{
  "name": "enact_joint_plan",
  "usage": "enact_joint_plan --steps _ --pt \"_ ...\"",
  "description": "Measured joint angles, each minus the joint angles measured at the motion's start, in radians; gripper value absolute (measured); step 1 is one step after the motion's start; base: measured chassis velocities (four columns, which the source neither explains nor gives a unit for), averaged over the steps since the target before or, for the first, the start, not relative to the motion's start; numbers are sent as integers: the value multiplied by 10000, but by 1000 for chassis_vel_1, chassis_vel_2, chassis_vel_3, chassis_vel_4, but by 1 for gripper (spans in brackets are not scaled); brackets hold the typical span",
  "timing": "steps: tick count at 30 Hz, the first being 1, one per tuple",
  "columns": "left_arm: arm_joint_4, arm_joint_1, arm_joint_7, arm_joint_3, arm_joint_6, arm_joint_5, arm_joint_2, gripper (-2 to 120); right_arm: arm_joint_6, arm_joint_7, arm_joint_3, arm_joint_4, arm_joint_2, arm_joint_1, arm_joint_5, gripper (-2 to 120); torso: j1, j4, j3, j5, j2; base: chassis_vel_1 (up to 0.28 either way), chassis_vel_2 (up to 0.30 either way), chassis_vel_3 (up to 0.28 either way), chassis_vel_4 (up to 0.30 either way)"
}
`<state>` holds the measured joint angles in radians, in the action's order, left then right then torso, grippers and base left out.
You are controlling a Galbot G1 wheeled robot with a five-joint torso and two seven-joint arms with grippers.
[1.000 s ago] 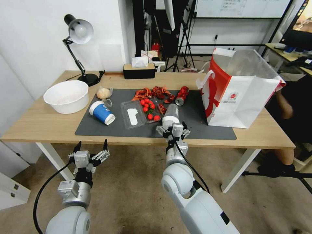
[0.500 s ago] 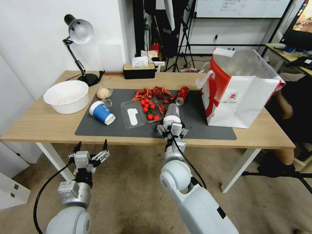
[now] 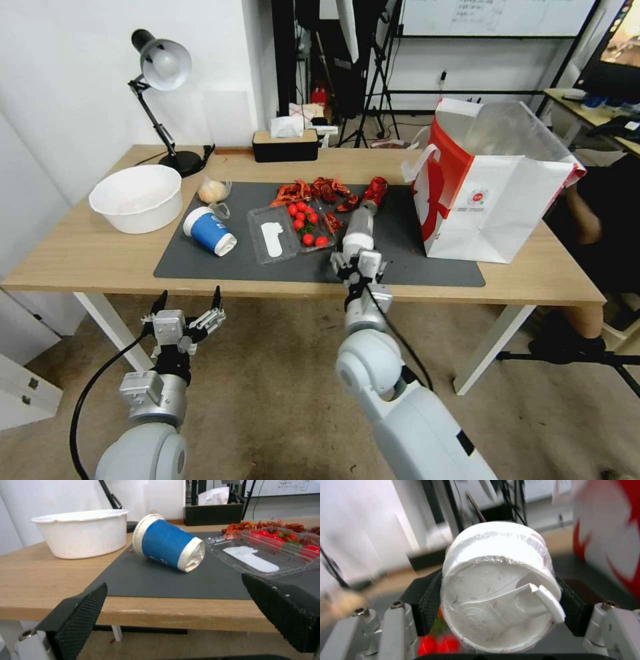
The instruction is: Pick up the trash from the table and place it into the takeout bag.
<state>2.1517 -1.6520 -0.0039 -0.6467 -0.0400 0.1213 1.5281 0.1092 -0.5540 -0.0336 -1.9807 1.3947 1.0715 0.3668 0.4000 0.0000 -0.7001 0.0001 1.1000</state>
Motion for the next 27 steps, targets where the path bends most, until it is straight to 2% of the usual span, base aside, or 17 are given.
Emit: enact_joint_plan --steps 1,5,6,8,12,13,16,19,25,27 --pt "0 0 0 0 0 0 0 100 0 0 0 0 0 0 0 69 0 0 0 0 0 0 0 0 0" --pt "-3 -6 1 47 3 -40 16 100 -942 1629 -1169 -724 -647 -340 1014 69 0 -2 0 1 0 0 0 0 0" --pt "-3 -6 1 47 3 -40 16 100 -942 1629 -1169 -724 -647 -340 1014 69 0 -2 0 1 0 0 0 0 0" --pt "0 -12 4 66 3 -67 26 100 -1334 2486 -1960 -919 -1031 -751 1683 69 0 1 0 0 0 0 0 0 0" --pt "10 -26 5 81 4 -98 31 100 -1477 2773 -2464 -953 -1341 -1128 2132 69 -1 -1 0 1 0 0 0 0 0" --pt "17 -42 6 86 7 -116 37 100 -1484 2791 -2874 -953 -1608 -1497 2523 69 0 1 0 2 0 0 0 0 0" --pt "19 -67 8 88 35 -136 42 100 -1220 2346 -3358 -889 -1940 -1963 2860 69 0 0 0 0 0 0 0 0 0" --pt "17 -74 10 101 56 -167 58 100 -582 1302 -3778 -470 -2304 -2518 2974 69 0 0 0 1 0 0 0 0 0" --pt "17 -78 14 122 73 -185 99 100 87 544 -3875 10 -2504 -2875 3057 69 0 0 0 0 0 0 0 0 0" --pt "17 -109 14 106 108 -186 103 100 572 -22 -3852 313 -2485 -3120 3183 69 0 1 1 0 0 0 0 0 0"
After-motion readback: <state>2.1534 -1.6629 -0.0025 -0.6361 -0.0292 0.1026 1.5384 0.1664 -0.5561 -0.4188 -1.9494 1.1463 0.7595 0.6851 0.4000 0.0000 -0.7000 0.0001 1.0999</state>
